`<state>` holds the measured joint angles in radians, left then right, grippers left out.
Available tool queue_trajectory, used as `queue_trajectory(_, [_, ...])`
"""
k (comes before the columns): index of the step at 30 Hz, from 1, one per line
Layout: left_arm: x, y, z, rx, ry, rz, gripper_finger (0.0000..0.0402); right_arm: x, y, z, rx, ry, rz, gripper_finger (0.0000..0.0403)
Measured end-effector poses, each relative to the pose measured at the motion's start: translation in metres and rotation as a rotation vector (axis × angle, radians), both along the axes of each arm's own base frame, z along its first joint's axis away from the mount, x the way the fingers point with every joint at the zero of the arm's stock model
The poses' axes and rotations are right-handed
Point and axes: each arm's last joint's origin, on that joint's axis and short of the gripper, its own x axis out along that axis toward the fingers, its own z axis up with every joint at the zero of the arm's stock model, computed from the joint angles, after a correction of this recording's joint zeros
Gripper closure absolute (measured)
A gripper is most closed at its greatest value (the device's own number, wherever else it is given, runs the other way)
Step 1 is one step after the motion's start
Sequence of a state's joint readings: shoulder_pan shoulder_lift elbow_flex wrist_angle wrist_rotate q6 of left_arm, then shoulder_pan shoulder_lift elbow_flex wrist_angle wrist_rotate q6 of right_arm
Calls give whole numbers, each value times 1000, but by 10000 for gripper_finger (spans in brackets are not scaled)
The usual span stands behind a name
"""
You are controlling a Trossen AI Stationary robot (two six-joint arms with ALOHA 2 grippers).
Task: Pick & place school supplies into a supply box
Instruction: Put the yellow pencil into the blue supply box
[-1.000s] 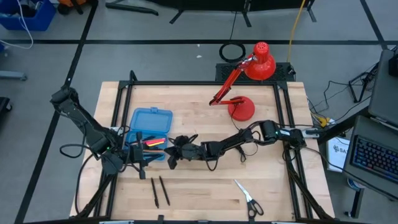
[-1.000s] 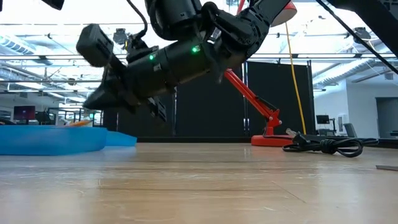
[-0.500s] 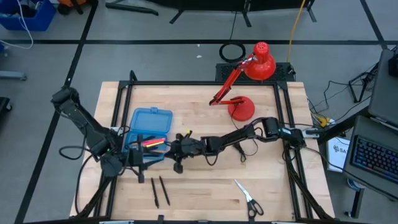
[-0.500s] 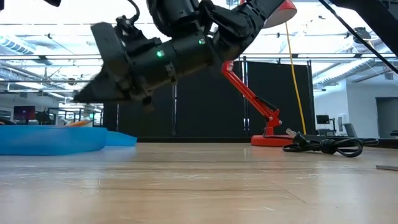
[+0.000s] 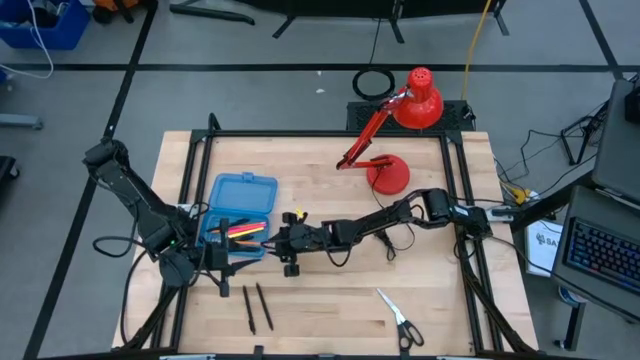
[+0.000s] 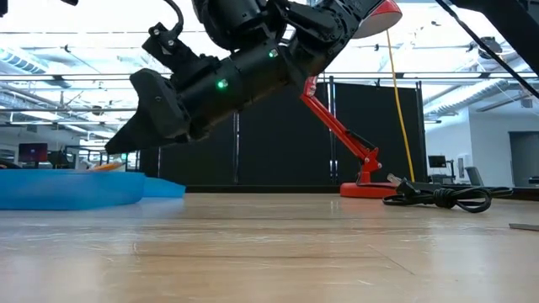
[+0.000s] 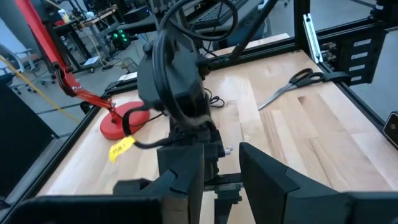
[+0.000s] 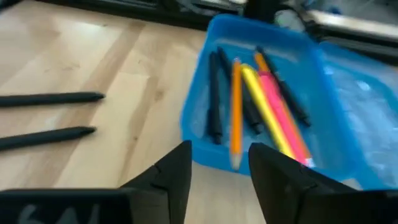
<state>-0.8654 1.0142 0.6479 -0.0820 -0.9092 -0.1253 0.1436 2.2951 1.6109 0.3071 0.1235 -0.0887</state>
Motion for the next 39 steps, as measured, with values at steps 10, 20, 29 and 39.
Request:
queue_trajectory(10, [0,0,0,11,3,-2,295,-2,-4,-5,10,55,-24,282])
queue_trajectory(20, [0,0,0,12,3,-2,295,0,-13,-3,24,37,-44,318])
queue_trajectory(29, [0,0,0,23,4,-4,295,1,-17,-2,89,27,-1,326])
queue_trajectory(39, [0,0,0,29,4,-4,295,2,-23,-2,122,35,3,334])
